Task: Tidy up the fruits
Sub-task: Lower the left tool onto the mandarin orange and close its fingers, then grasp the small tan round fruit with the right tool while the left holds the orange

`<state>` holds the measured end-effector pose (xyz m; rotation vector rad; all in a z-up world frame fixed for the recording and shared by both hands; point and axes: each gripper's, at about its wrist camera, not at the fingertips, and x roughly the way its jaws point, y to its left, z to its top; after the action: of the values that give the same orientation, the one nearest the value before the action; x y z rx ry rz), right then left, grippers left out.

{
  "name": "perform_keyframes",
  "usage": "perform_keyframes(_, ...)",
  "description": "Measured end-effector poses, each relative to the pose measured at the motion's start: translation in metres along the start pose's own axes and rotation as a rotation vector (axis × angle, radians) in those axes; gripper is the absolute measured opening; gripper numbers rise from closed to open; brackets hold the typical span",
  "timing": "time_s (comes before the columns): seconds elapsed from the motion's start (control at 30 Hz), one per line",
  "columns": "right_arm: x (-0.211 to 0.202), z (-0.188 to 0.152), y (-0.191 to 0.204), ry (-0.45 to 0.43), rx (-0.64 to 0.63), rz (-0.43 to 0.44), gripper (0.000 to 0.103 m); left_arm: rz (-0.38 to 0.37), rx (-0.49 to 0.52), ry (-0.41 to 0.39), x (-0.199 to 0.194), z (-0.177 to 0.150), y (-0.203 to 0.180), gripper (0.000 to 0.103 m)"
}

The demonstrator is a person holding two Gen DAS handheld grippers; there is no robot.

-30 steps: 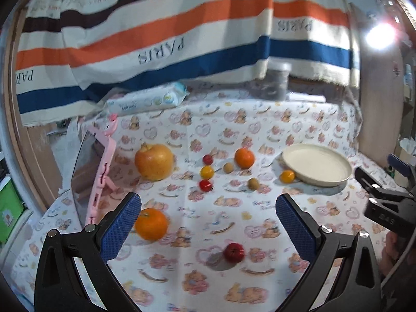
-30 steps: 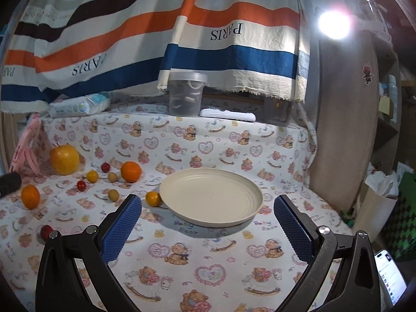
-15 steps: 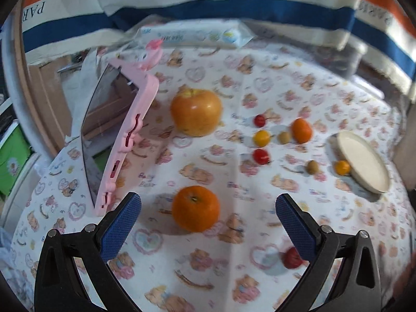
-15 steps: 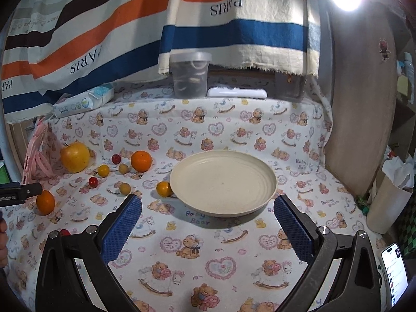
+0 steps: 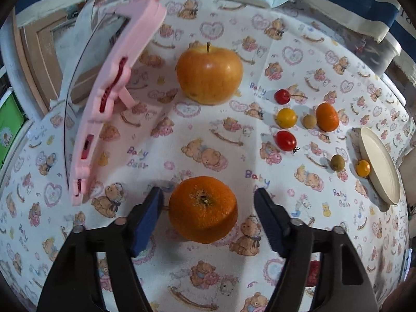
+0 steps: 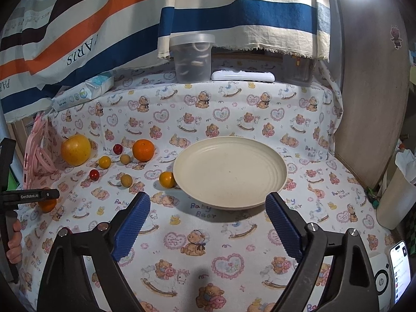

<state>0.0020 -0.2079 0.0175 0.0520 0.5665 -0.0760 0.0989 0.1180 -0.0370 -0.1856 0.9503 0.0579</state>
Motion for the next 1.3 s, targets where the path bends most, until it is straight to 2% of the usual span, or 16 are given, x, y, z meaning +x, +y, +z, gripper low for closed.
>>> perform_keyframes(0.03, -0.001, 0.0, 0.0, -0.003, -0.003, -0.003, 0.092, 0.001, 0.001, 0.007, 0.002, 0.0, 0.0, 0.054)
perform_keyframes(0.07, -0.001, 0.001, 0.001, -0.006, -0.005, -0.005, 0.092, 0.011, -0.002, 0.015, 0.003, 0.0, 0.001, 0.05)
perform_keyframes(0.13, -0.001, 0.001, 0.001, -0.005, -0.007, -0.002, 0.092, -0.001, -0.016, 0.008, 0.002, -0.002, 0.003, 0.049)
perform_keyframes(0.23, 0.0, 0.004, 0.002, 0.001, -0.011, 0.006, 0.092, -0.069, -0.049, -0.01, -0.002, -0.005, 0.007, 0.049)
perform_keyframes(0.3, 0.0, 0.006, 0.002, 0.009, -0.001, 0.014, 0.092, -0.055, -0.009, -0.026, -0.008, -0.006, 0.0, 0.048)
perform_keyframes(0.43, 0.006, 0.017, -0.002, 0.038, 0.035, 0.054, 0.092, 0.011, 0.076, -0.107, -0.025, -0.004, -0.02, 0.049)
perform_keyframes(0.6, 0.014, 0.042, 0.004, 0.089, 0.038, 0.127, 0.091, -0.055, 0.1, -0.168, -0.042, 0.013, -0.039, 0.049)
perform_keyframes(0.7, 0.017, 0.059, 0.014, 0.096, 0.021, 0.154, 0.091, -0.065, 0.136, -0.207, -0.05, 0.024, -0.056, 0.049)
perform_keyframes(0.83, 0.028, 0.074, 0.025, 0.116, 0.004, 0.179, 0.088, -0.105, 0.158, -0.2, -0.053, 0.039, -0.073, 0.049)
perform_keyframes(0.93, 0.049, 0.076, 0.031, 0.189, 0.02, 0.227, 0.081, -0.085, 0.186, -0.231, -0.054, 0.043, -0.085, 0.049)
perform_keyframes(1.0, 0.066, 0.076, 0.035, 0.252, 0.03, 0.254, 0.074, -0.096, 0.192, -0.24, -0.052, 0.044, -0.089, 0.049)
perform_keyframes(1.13, 0.098, 0.07, 0.046, 0.358, 0.007, 0.261, 0.066, -0.139, 0.178, -0.233, -0.04, 0.043, -0.089, 0.049)
perform_keyframes(1.2, 0.113, 0.065, 0.048, 0.423, 0.012, 0.248, 0.054, -0.136, 0.174, -0.217, -0.031, 0.042, -0.087, 0.049)
perform_keyframes(1.3, 0.128, 0.053, 0.05, 0.493, 0.041, 0.294, 0.05, -0.126, 0.17, -0.224, -0.027, 0.042, -0.084, 0.049)
